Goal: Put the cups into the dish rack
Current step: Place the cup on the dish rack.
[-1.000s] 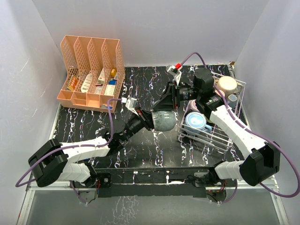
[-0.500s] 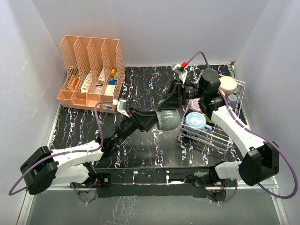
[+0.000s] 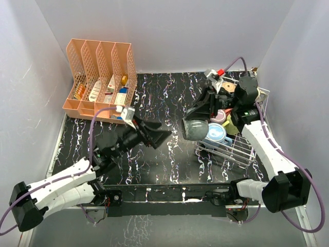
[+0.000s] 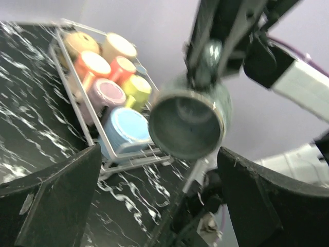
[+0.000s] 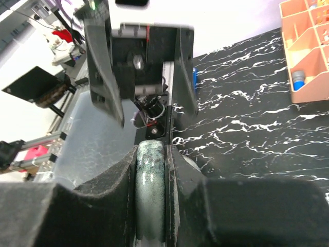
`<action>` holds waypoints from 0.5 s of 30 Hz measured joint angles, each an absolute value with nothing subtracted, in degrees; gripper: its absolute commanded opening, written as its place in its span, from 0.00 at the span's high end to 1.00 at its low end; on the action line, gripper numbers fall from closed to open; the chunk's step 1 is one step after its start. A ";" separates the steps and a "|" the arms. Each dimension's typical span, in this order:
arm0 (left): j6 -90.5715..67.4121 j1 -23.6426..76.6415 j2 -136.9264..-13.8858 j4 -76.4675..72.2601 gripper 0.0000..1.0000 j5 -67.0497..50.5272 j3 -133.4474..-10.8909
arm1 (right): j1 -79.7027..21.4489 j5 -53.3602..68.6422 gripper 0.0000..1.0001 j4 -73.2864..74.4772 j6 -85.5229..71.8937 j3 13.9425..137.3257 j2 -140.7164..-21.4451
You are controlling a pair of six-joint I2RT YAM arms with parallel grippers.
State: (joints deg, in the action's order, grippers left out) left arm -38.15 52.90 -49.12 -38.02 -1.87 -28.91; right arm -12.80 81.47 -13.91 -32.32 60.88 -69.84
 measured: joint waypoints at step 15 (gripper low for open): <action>-13.91 27.46 -58.85 9.23 0.06 -16.32 -58.15 | 1.54 70.89 0.92 34.26 10.85 80.82 -73.12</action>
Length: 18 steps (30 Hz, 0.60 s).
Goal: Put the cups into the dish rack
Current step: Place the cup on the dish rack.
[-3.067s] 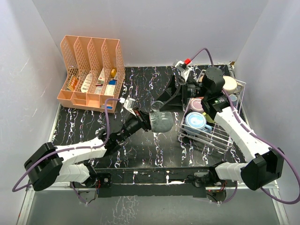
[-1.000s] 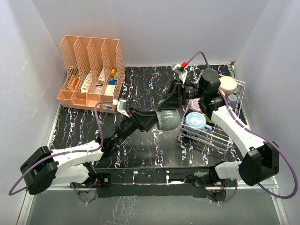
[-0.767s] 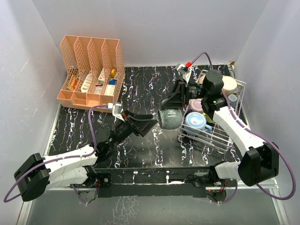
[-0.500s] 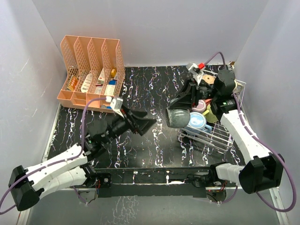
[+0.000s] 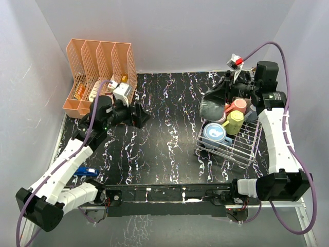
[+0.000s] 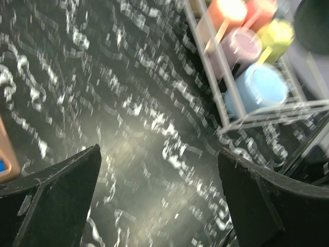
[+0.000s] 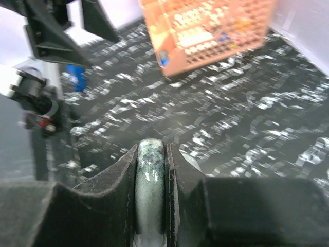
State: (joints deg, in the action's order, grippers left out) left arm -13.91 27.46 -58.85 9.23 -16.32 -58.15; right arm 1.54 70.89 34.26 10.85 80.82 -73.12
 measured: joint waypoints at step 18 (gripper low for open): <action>-4.25 26.94 -45.50 12.34 0.03 -6.55 -40.25 | 2.81 35.97 0.92 76.20 53.39 97.27 -76.97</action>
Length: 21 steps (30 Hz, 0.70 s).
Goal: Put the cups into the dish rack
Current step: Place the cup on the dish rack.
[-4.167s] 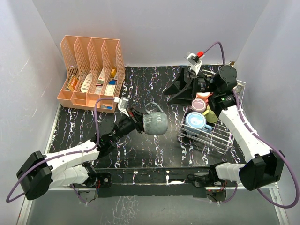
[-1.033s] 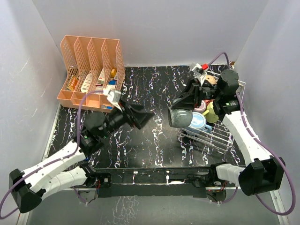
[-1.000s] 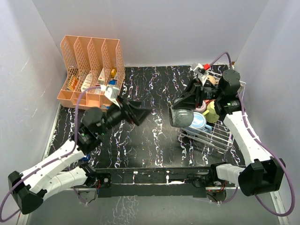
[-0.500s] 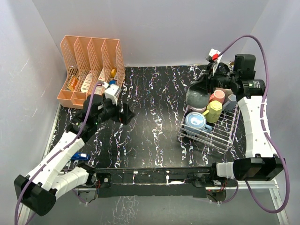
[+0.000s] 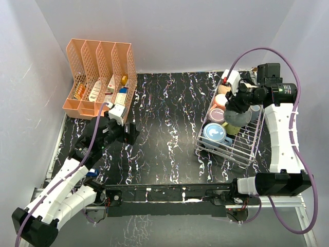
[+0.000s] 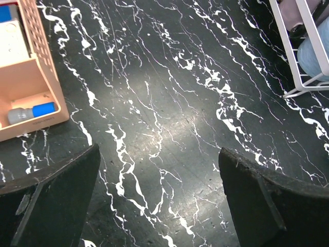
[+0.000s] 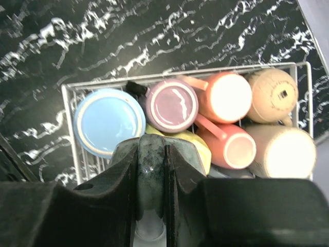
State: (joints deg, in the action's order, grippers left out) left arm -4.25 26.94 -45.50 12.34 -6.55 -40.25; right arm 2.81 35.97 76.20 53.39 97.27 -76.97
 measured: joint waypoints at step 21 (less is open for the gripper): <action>-2.96 26.85 -42.74 11.99 0.03 -1.69 -39.31 | 5.28 18.22 0.92 80.79 75.83 83.44 -75.11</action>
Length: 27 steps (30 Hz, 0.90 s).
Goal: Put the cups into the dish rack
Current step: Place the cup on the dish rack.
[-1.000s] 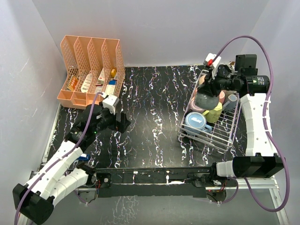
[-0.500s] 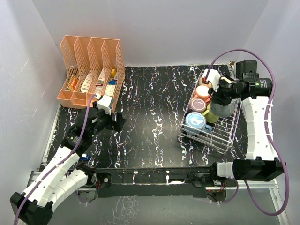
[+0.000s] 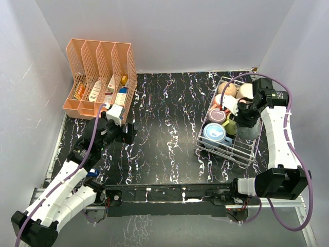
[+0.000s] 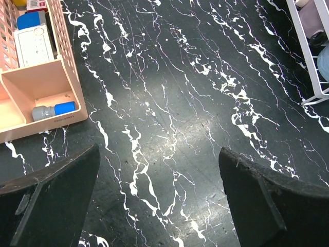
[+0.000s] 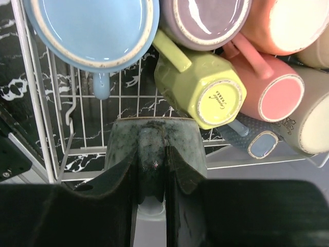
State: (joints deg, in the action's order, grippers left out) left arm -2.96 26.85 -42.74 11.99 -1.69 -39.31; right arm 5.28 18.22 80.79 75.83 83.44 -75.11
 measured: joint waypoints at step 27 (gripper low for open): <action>-2.52 26.83 -43.57 11.99 0.03 -1.43 -39.20 | 5.76 9.26 0.85 76.18 83.85 71.33 -74.83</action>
